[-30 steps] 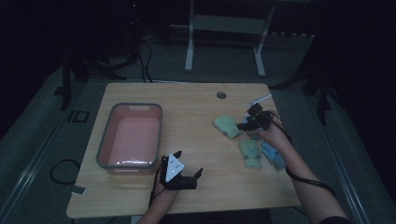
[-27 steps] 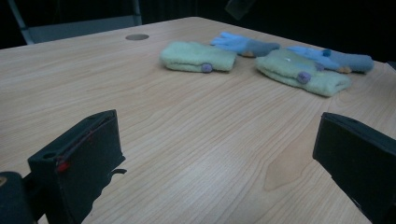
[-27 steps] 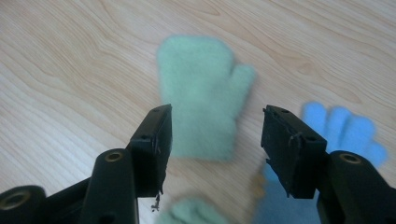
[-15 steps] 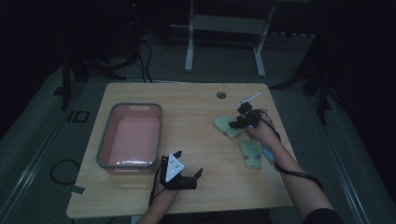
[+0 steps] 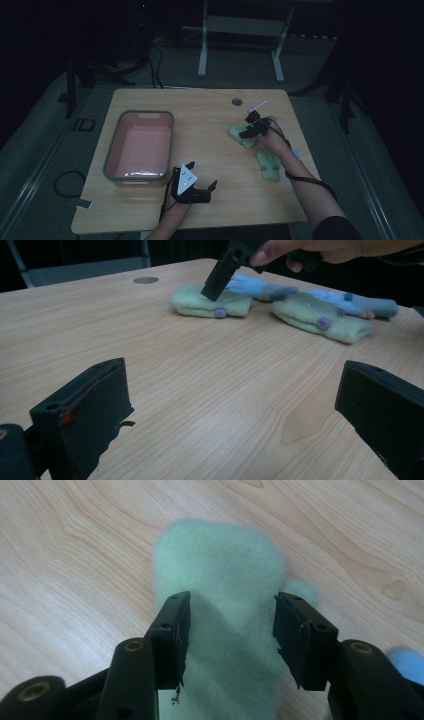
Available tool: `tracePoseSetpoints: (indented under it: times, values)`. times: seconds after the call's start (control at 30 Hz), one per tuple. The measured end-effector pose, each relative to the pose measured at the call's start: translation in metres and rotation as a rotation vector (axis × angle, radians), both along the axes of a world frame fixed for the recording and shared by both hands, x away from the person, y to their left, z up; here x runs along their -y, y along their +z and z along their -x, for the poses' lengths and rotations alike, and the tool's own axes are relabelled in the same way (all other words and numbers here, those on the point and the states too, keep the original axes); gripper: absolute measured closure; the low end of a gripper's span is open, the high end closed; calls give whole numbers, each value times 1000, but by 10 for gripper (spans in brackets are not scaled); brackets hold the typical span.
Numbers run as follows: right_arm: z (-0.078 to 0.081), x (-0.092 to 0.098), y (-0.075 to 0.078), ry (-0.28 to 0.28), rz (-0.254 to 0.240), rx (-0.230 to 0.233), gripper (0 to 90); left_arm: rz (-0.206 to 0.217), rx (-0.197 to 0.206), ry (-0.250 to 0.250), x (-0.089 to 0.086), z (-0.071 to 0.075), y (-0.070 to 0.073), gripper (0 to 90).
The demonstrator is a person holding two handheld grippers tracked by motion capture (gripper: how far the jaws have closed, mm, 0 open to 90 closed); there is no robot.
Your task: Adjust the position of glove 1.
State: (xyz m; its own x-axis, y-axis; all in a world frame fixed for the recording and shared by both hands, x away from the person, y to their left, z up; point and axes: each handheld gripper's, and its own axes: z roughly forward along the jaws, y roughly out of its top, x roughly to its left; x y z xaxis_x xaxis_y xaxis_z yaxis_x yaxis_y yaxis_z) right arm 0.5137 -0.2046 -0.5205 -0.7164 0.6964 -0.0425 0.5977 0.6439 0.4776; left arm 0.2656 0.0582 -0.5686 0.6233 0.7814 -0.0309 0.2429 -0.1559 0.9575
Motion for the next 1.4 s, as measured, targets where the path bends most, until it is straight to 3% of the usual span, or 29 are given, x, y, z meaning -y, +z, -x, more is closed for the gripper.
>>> tracePoseSetpoints:
  times: [0.23,0.37,0.57,0.77,0.9,1.0,1.1,1.27,1.3,1.4]
  values:
    - [-4,2,-9,7,-10,-17,508,-1,1,-2,0,0,0,15]
    - [-6,6,-11,-4,-55,-48,536,-4,3,-2,0,0,0,15]
    - [-4,7,-11,9,-84,-62,674,-5,-1,-1,0,0,0,15]
    - [3,0,-10,-3,-76,-55,752,-6,0,-1,1,0,0,15]
    - [11,-4,-5,-46,-79,-31,822,-6,-1,1,0,0,0,15]
    - [22,-7,0,-74,-54,14,834,-5,-2,6,1,0,0,15]
    - [31,-10,3,-94,-52,23,836,-5,0,10,1,0,0,15]
    - [50,-14,22,-155,-123,41,836,-9,4,12,1,1,0,15]
    - [60,-17,29,-166,-134,67,836,-9,5,11,1,1,0,15]
    - [79,-24,38,-164,-165,80,836,-4,8,14,0,2,0,15]
